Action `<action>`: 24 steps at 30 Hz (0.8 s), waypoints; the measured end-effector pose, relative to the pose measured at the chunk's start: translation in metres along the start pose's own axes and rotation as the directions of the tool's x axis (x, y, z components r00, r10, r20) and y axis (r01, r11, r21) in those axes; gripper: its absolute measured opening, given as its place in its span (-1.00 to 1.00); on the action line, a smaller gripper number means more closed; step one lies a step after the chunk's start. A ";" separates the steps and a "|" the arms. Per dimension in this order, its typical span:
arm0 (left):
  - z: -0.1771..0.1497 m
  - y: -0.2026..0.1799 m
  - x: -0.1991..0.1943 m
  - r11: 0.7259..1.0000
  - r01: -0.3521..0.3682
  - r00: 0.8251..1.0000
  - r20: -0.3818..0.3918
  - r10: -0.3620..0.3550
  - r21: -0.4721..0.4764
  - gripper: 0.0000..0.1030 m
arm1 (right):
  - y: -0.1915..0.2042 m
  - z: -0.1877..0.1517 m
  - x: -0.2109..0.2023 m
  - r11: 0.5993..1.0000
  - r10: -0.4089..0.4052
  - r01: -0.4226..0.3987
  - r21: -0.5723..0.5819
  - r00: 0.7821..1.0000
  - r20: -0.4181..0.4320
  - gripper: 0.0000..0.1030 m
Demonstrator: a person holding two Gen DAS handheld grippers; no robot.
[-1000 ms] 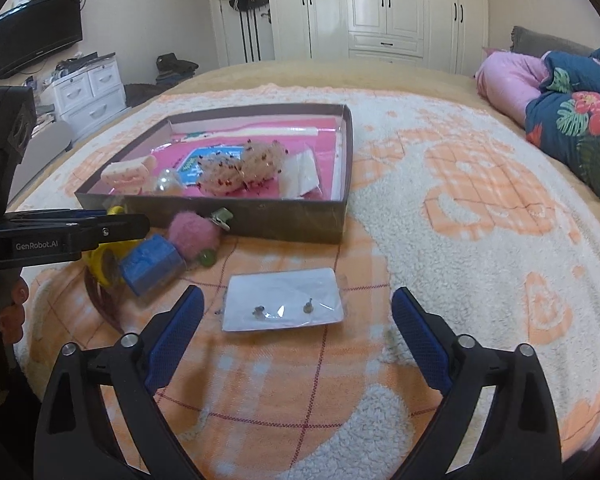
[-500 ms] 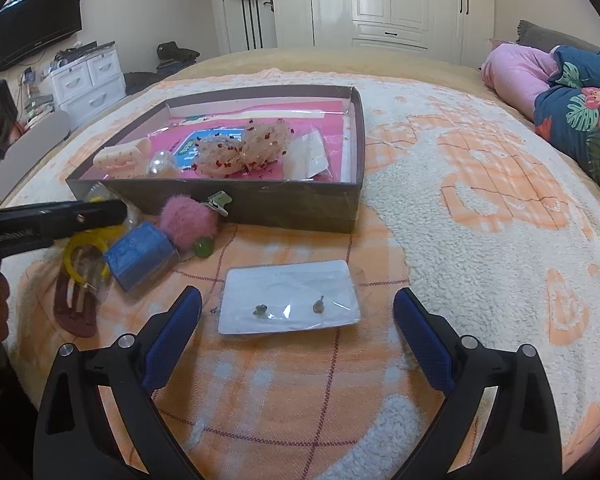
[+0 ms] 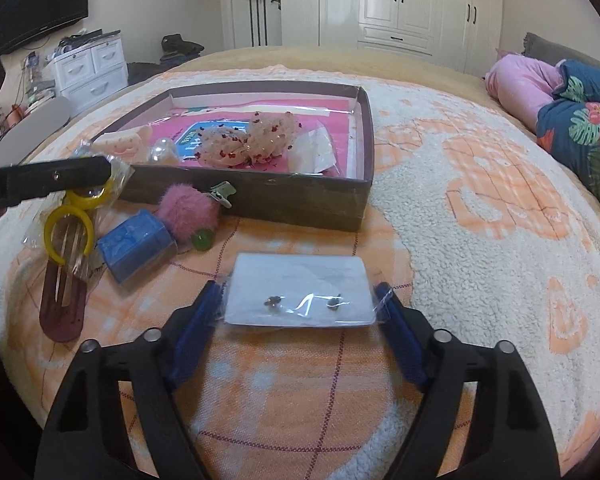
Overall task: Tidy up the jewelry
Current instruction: 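Grasp the bagged yellow hair ties with left gripper while right grasps the earring card, then lower the yellow bag into the tray while right gripper places the earring card there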
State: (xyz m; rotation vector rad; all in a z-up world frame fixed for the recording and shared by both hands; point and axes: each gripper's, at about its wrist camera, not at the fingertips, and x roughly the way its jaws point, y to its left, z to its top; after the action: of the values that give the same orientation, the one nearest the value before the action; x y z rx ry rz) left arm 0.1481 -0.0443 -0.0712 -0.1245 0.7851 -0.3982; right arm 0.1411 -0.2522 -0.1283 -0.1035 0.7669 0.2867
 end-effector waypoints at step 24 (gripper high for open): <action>0.011 0.029 -0.019 0.993 0.067 0.997 0.044 -0.063 -0.093 -0.82 | 0.016 0.017 -0.032 1.000 0.021 -0.019 -0.021 0.996 0.088 0.39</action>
State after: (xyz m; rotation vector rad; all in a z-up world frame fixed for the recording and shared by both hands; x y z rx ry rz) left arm 0.1530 -0.0105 -0.0587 -0.2469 0.7606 -0.4190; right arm 0.1260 -0.2402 -0.0939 -0.1016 0.6777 0.3159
